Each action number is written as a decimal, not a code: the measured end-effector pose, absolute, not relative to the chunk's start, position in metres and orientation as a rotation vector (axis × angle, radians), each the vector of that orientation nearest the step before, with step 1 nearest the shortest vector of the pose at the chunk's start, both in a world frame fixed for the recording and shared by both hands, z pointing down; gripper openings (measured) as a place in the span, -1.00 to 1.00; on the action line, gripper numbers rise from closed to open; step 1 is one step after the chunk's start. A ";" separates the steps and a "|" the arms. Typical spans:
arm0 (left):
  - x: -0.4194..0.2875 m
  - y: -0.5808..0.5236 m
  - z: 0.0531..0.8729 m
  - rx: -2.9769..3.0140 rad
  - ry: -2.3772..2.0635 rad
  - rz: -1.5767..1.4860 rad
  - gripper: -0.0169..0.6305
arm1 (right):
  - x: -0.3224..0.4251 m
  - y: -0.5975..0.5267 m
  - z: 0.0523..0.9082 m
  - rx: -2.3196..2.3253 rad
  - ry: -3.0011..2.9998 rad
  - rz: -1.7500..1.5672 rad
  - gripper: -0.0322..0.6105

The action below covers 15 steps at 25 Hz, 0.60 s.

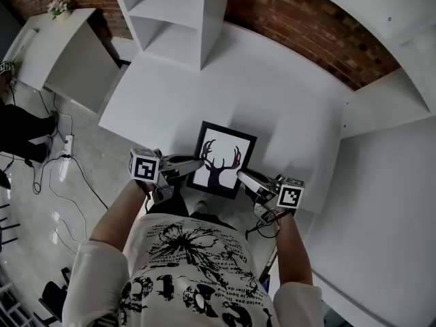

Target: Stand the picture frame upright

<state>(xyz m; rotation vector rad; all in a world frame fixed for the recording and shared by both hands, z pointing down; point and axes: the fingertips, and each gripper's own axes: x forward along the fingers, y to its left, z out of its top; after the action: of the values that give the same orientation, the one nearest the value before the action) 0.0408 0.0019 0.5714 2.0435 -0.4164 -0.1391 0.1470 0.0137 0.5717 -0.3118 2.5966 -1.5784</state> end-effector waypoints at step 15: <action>-0.171 -0.189 0.503 2.145 -0.312 -0.070 -0.66 | -0.073 -0.179 0.482 -0.489 2.745 -1.428 -0.66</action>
<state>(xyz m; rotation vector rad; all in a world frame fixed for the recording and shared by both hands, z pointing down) -0.1712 -0.1890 0.5032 2.1446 -0.3122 -0.0695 -0.0729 -0.1785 0.4824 -0.4889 2.7449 -1.4279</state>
